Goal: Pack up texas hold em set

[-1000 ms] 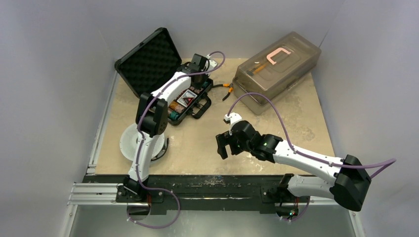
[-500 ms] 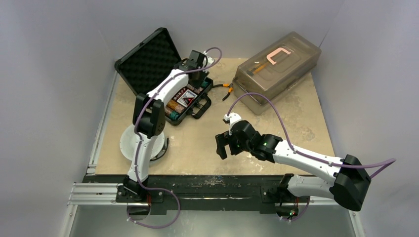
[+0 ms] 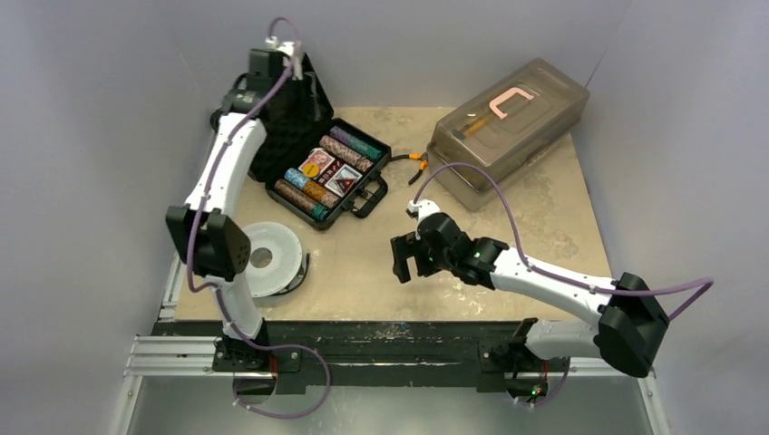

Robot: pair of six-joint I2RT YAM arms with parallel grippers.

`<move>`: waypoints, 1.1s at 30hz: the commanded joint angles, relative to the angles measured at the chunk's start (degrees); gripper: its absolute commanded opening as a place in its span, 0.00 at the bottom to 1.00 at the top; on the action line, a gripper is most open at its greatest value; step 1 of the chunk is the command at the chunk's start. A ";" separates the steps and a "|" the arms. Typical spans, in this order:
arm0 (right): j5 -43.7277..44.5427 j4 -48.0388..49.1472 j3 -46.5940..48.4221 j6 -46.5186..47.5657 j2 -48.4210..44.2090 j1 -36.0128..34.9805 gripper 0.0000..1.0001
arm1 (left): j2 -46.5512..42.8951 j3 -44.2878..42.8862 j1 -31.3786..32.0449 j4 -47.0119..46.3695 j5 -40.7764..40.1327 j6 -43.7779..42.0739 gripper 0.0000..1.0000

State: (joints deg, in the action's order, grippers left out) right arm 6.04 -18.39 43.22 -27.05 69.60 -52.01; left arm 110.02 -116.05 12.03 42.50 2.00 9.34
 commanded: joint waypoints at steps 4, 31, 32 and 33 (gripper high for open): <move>7.61 -0.96 15.41 -3.52 11.77 4.36 0.97 | -14.72 6.05 -10.40 -0.59 6.97 12.82 0.59; 10.11 11.25 62.61 4.08 57.57 12.96 0.35 | -39.17 38.65 -19.26 -10.09 29.67 22.21 0.79; 10.15 11.53 63.13 4.29 58.05 13.05 0.35 | -39.53 39.04 -18.97 -10.04 29.80 22.05 0.79; 10.26 11.61 63.66 4.43 58.51 13.06 0.35 | -39.87 39.36 -18.67 -10.05 29.76 22.04 0.79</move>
State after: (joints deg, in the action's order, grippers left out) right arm 17.10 -10.59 102.87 -24.47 128.25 -38.70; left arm 72.69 -77.97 -7.75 34.52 29.58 33.17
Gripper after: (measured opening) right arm 0.355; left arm 0.783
